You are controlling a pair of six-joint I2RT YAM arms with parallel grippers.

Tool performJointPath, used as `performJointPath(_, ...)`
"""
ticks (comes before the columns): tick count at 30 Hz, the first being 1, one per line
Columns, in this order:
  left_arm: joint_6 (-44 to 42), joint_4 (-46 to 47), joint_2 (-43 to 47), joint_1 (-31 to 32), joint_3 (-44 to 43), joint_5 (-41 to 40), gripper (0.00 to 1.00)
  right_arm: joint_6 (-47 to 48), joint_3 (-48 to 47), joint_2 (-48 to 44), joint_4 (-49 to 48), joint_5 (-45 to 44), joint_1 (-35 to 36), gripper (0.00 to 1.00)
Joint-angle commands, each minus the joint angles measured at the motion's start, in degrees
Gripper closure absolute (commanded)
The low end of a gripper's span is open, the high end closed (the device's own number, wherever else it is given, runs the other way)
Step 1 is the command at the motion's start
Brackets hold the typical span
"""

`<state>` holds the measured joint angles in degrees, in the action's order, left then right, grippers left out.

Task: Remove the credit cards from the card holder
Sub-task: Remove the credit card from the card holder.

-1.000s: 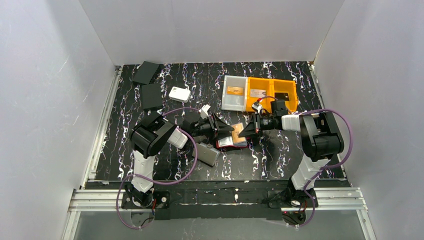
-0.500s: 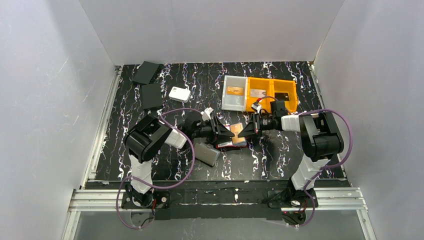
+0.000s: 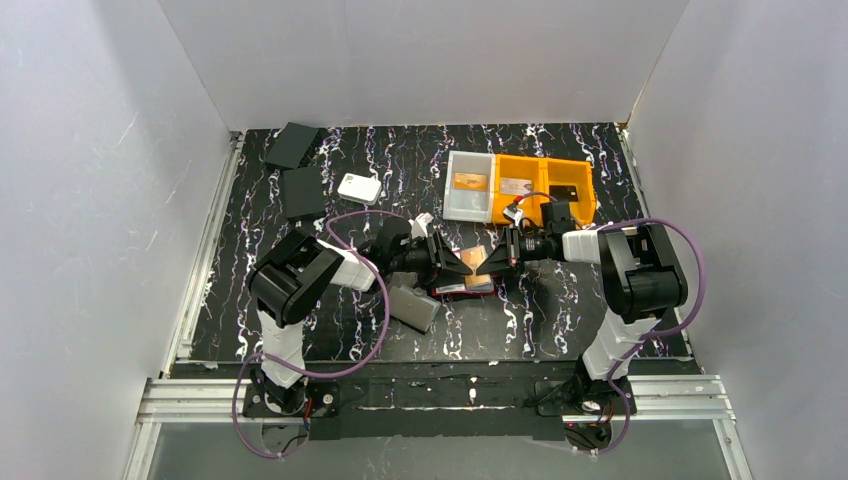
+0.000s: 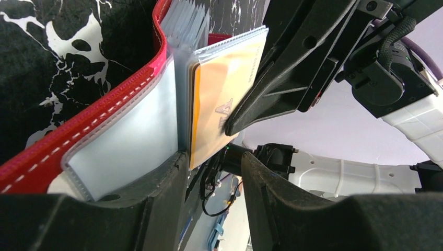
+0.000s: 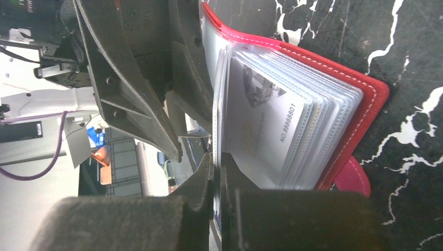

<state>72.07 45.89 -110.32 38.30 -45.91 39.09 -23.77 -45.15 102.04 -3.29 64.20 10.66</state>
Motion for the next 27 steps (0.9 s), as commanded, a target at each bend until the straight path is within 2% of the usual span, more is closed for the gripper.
performJointPath(1, -0.58, 0.96, 1.41, 1.07, -2.65, -1.32, 0.61, 4.61, -1.61, 0.59, 4.83, 1.00, 1.65, 0.95)
performJointPath(3, 0.31, 2.24, 0.47, 1.07, -2.76, -1.66, 0.61, 10.14, -3.94, 2.22, 12.03, -2.93, 1.73, 0.92)
performJointPath(7, 1.58, 3.82, -1.40, 0.99, -2.55, -2.59, 0.64, 14.12, -5.75, 4.43, 17.03, -7.15, 1.78, 0.90)
performJointPath(11, 1.99, 4.26, -3.09, 0.89, -2.58, -3.35, 0.67, 14.71, -6.09, 5.16, 17.57, -7.52, 1.83, 0.84)
performJointPath(22, 2.72, 5.00, -5.36, 0.81, -1.78, -7.57, 0.77, 14.55, -6.27, 5.72, 17.58, -6.19, 1.92, 0.85)
performJointPath(27, 2.06, 5.00, -5.48, 0.65, -0.51, -10.17, 0.63, 14.19, -6.14, 5.47, 17.02, -5.23, 1.91, 0.84)
